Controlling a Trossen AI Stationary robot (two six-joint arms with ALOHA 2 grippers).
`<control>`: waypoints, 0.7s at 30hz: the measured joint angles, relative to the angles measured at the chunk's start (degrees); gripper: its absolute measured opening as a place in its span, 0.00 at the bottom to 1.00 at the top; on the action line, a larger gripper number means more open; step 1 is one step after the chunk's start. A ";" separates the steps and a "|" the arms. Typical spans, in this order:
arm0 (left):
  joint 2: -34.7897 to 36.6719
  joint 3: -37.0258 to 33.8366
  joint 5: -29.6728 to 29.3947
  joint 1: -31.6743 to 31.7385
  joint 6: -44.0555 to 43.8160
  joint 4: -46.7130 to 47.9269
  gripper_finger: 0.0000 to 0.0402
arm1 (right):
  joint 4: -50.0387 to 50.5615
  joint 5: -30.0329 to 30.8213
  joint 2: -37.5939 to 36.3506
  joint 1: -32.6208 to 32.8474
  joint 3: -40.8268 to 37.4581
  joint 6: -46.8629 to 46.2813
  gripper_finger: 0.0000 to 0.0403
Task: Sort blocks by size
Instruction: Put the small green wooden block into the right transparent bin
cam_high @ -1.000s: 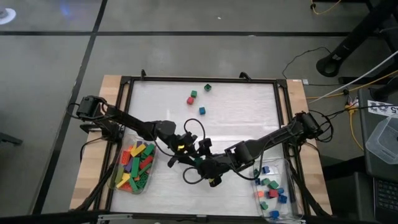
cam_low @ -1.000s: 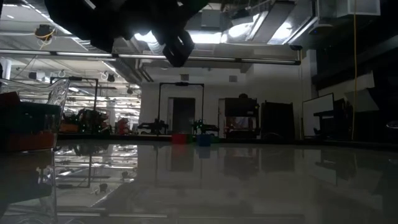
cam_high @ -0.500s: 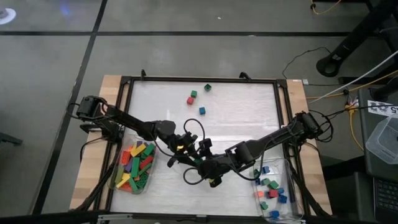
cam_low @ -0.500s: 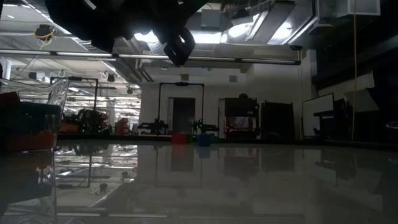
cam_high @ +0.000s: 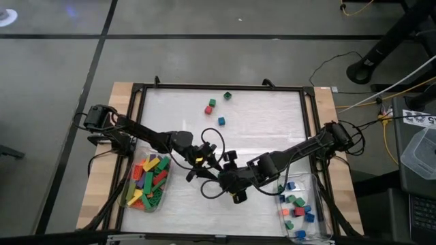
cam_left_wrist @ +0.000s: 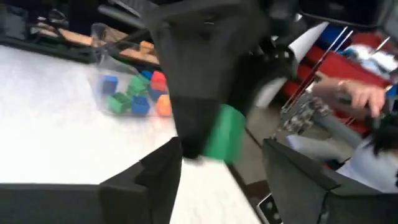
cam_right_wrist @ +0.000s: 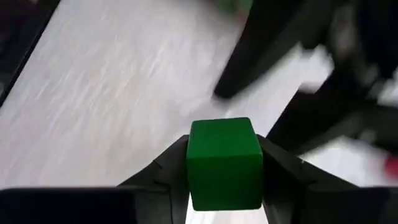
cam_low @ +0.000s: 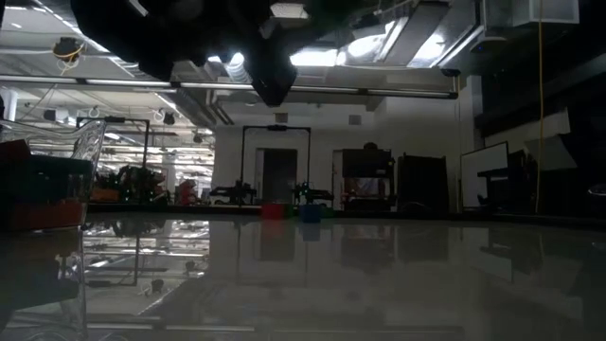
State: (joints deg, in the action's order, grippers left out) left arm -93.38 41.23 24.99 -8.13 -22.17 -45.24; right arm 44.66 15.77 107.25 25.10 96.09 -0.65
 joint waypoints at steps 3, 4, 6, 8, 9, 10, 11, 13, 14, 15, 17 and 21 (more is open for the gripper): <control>0.15 0.02 0.04 -0.03 2.74 2.29 0.55 | 9.58 -3.57 -0.43 0.46 0.79 -6.70 0.37; 0.17 0.07 0.11 0.02 3.89 3.24 0.56 | 11.94 -4.85 -0.43 0.77 1.69 -9.19 0.36; 0.16 0.02 0.08 0.25 6.21 4.56 0.57 | 19.18 -6.52 -0.74 1.87 3.51 -14.92 0.33; 0.17 0.04 -0.29 0.37 8.08 5.23 0.57 | 27.06 -7.37 -0.97 3.53 4.83 -21.24 0.33; 0.17 0.03 -0.39 0.41 8.97 5.38 0.57 | 29.62 -7.89 -1.01 4.41 5.31 -24.67 0.33; 0.15 0.02 -0.43 0.40 9.48 5.44 0.57 | 32.73 -8.04 -1.04 5.55 5.54 -28.56 0.33; 0.15 0.04 -0.38 0.34 9.80 5.51 0.56 | 36.03 -8.06 -1.13 6.77 5.57 -32.66 0.34; 0.15 0.04 -0.33 0.29 10.39 5.49 0.56 | 40.11 -8.37 -1.39 9.39 5.67 -40.21 0.36; 0.15 0.02 -0.33 0.29 10.51 5.49 0.56 | 42.32 -8.83 -1.48 10.95 5.70 -43.95 0.37; 0.15 0.02 -0.35 0.32 10.69 5.51 0.56 | 45.00 -9.43 -1.48 12.47 5.68 -47.71 0.37; 0.15 0.04 -0.35 0.36 10.78 5.56 0.56 | 45.62 -10.78 -1.48 15.57 5.27 -54.33 0.37; 0.13 0.03 -0.38 0.34 10.79 5.61 0.56 | 45.40 -13.19 -1.53 21.89 4.21 -62.81 0.34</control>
State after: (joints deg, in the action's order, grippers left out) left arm -93.25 41.26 24.61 -7.79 -11.37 -39.63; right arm 90.06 2.58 105.72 47.00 100.31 -63.46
